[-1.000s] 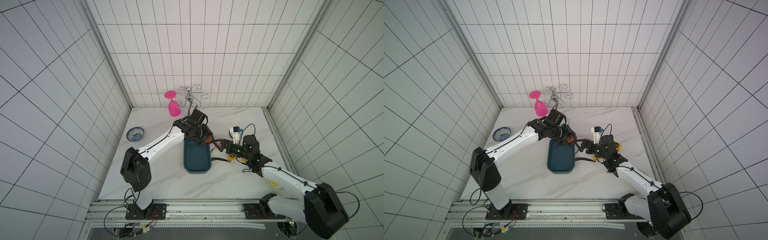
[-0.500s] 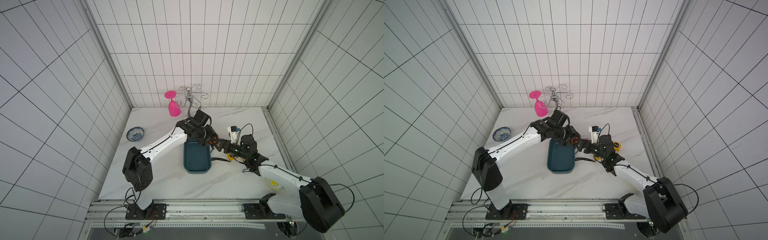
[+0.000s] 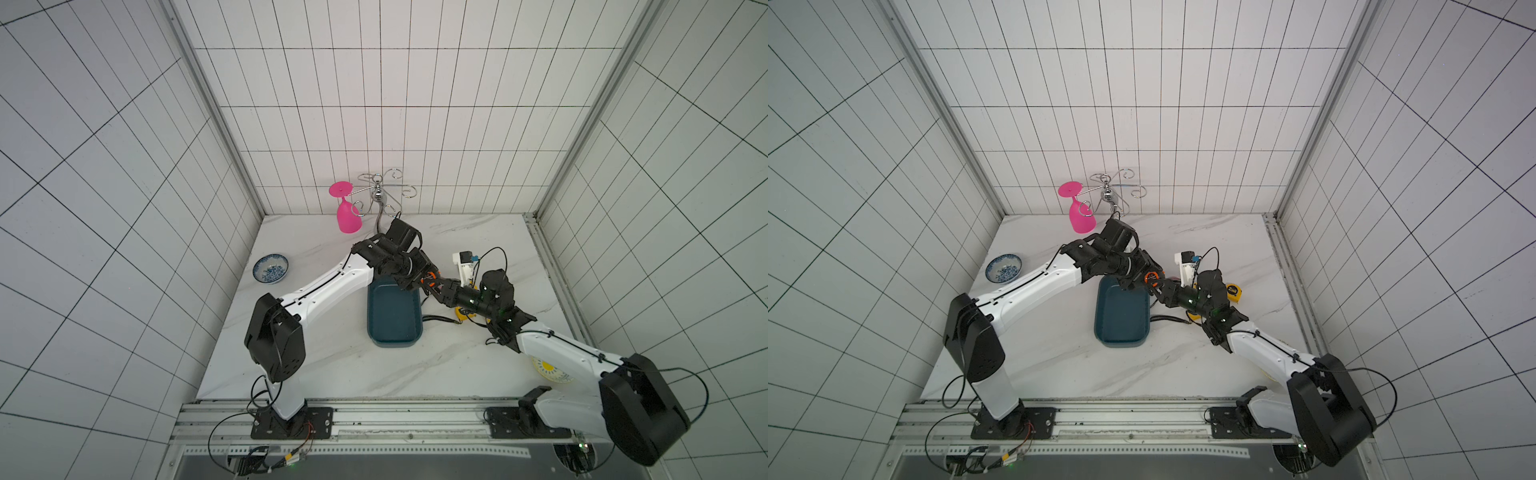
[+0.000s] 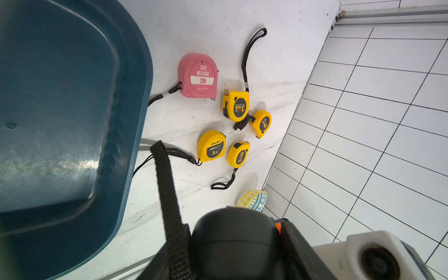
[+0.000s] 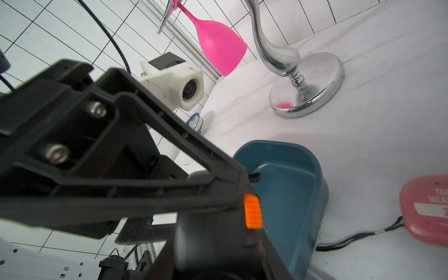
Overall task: Take the tape measure out of the storage box
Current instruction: Place the tape measure at the center of the board.
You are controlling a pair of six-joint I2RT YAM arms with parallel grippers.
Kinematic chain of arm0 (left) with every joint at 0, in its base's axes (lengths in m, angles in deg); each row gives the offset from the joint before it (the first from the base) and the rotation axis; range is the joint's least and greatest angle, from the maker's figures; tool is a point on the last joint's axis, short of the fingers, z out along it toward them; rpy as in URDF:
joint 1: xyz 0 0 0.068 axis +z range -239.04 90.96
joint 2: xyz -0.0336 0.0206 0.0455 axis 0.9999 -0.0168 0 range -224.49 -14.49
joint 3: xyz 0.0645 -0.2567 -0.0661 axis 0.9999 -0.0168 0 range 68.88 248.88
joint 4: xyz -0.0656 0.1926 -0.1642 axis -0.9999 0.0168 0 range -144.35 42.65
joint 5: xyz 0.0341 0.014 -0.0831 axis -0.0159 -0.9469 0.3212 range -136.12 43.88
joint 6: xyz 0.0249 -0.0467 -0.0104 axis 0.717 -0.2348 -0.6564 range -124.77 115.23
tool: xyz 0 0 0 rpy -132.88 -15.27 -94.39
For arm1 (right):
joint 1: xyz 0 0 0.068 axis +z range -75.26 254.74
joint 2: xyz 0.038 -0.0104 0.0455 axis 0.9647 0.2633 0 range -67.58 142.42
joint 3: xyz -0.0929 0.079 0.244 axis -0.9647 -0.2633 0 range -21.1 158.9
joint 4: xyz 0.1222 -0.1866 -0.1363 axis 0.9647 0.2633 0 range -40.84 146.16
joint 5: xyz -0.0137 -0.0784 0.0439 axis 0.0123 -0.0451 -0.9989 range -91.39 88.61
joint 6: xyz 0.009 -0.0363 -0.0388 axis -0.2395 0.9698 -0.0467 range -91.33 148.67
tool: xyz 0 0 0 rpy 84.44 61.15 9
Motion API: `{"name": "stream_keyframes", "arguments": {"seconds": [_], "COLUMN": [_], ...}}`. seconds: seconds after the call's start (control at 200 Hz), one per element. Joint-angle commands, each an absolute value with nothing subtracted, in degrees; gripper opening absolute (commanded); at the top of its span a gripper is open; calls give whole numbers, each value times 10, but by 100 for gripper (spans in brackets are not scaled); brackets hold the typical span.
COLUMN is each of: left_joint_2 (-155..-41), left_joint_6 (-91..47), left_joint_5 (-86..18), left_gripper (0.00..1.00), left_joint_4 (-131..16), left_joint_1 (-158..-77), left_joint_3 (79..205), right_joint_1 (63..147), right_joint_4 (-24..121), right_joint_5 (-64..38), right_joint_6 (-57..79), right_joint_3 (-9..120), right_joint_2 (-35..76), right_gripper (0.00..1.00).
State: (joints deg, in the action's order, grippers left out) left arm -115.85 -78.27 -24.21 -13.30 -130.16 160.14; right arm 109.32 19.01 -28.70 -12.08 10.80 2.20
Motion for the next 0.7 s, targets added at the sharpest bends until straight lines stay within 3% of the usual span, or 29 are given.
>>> {"name": "stream_keyframes", "arguments": {"seconds": [0.0, 0.11, 0.375, 0.695], "left_joint_2": [-1151, -1144, -1110, -1097], "left_joint_6": [-766, -749, -723, -714], "left_joint_5": [-226, -238, -259, -261], "left_gripper": [73, 97, 98, 98], "left_joint_4": [-150, -136, -119, -117], "left_joint_1": [-1297, -1285, -1248, -1226], "left_joint_3": [1600, 1596, 1561, 1540], "right_joint_1": [1082, 1060, 999, 987], "right_joint_4": [214, 240, 347, 492], "right_joint_5": [-278, -298, -382, -456], "right_joint_6": [-131, -142, -151, -119], "right_joint_3": [88, 70, 43, 24], "right_joint_2": [-10, -38, -109, -124], "right_gripper": [29, 28, 28, 29]}}
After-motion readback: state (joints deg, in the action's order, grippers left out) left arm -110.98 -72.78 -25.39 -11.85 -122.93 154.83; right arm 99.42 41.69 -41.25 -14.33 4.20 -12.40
